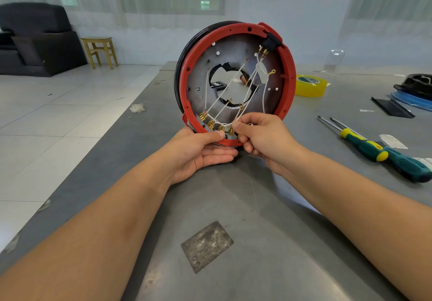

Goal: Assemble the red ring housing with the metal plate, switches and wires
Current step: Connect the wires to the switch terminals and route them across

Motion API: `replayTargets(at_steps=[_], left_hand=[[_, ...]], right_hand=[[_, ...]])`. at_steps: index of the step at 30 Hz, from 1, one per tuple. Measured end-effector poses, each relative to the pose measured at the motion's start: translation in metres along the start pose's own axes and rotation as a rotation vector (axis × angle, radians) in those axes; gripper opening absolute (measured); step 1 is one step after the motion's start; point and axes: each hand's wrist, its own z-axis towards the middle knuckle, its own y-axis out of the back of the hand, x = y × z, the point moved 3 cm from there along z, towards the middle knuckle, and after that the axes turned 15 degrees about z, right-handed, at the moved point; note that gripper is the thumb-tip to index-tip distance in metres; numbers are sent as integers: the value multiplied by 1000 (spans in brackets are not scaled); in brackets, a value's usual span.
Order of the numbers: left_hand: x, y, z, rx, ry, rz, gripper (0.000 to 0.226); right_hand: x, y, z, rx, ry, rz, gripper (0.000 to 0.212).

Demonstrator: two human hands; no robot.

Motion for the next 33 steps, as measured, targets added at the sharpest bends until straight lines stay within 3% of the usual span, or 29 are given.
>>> replayTargets(at_steps=[12, 21, 33], left_hand=[[-1, 1, -1, -17, 21, -49, 26], [-1, 1, -3, -35, 32, -93, 24], [-2, 0, -5, -61, 20, -136, 24]], right_hand=[[3, 0, 0, 46, 53, -62, 15], [11, 1, -3, 59, 250, -334, 15], [7, -1, -2, 57, 312, -436, 20]])
